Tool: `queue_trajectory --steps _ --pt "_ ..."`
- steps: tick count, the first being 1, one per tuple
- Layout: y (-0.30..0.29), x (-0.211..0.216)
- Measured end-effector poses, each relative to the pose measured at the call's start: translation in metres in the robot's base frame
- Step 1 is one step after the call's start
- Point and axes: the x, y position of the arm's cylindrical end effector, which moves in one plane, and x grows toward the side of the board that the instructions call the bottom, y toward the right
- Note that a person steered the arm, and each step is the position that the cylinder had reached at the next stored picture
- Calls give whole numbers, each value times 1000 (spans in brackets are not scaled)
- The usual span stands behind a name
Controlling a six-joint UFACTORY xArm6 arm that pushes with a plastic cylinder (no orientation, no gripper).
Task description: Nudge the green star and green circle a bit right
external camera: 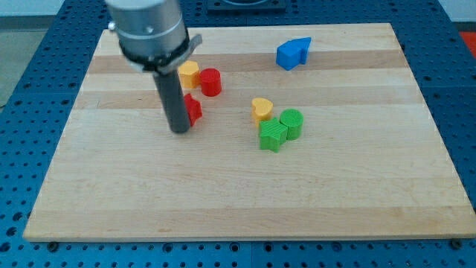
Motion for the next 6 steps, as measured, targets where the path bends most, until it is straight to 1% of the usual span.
queue_trajectory --steps 1,2,3,4,5,6 --pt "12 -23" --pt "26 24" --pt "119 48" --pt "167 28" --pt "151 -11" --pt "97 -44"
